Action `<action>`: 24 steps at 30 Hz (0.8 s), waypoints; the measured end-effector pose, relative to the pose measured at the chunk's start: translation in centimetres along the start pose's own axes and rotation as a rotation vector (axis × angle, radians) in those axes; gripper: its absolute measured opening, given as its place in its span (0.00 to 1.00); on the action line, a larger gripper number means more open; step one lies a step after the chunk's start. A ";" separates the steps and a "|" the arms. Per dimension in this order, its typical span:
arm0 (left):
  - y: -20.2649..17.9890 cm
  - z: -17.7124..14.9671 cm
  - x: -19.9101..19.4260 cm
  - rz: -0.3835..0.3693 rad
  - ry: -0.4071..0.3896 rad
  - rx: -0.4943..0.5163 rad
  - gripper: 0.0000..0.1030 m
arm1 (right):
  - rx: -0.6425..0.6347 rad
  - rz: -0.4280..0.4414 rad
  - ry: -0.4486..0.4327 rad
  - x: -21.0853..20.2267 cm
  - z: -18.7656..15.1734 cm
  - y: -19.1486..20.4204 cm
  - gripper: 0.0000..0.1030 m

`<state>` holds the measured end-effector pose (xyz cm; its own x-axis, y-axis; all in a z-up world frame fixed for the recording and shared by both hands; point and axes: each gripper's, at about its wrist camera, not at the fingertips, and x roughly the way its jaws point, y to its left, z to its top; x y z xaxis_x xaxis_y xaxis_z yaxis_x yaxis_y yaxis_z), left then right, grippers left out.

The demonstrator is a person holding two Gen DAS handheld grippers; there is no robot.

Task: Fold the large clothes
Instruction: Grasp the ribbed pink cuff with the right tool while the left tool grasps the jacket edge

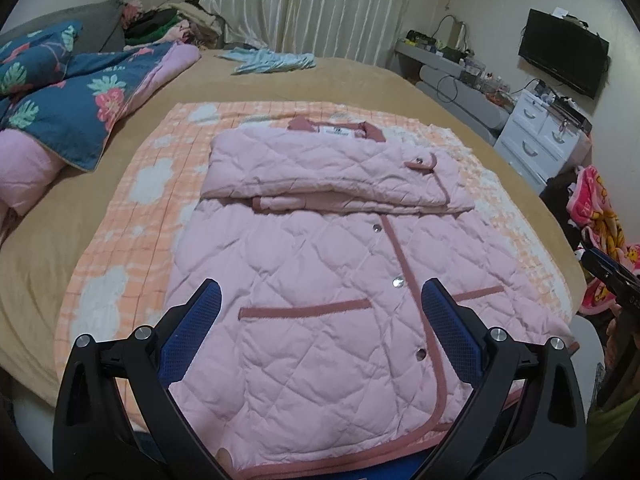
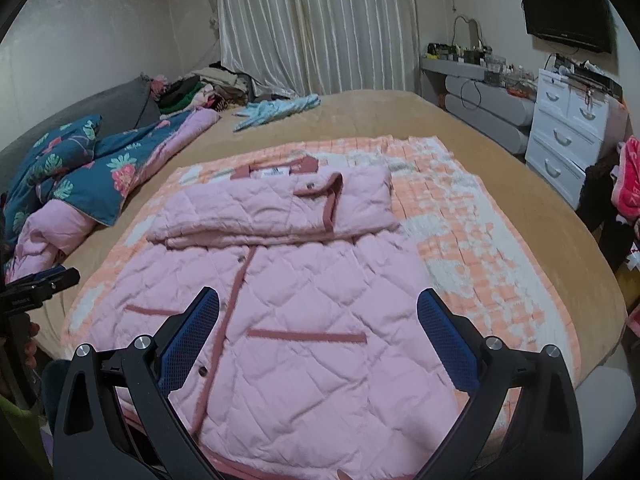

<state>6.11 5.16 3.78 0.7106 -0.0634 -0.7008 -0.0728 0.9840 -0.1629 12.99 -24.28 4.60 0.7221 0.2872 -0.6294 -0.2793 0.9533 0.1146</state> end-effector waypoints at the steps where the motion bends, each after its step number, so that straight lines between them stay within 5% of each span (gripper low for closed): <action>1: 0.1 -0.2 0.1 0.004 0.005 0.000 0.91 | 0.002 -0.004 0.007 0.1 -0.3 -0.2 0.96; 24: 7.1 -4.5 1.9 0.110 0.121 -0.101 0.91 | 0.036 -0.035 0.149 2.6 -5.0 -4.4 0.96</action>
<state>3.77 11.32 -1.86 0.6052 0.0184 -0.7959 -0.2198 0.9647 -0.1448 12.96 -28.20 -1.33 0.6282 0.2395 -0.7403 -0.2306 0.9660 0.1168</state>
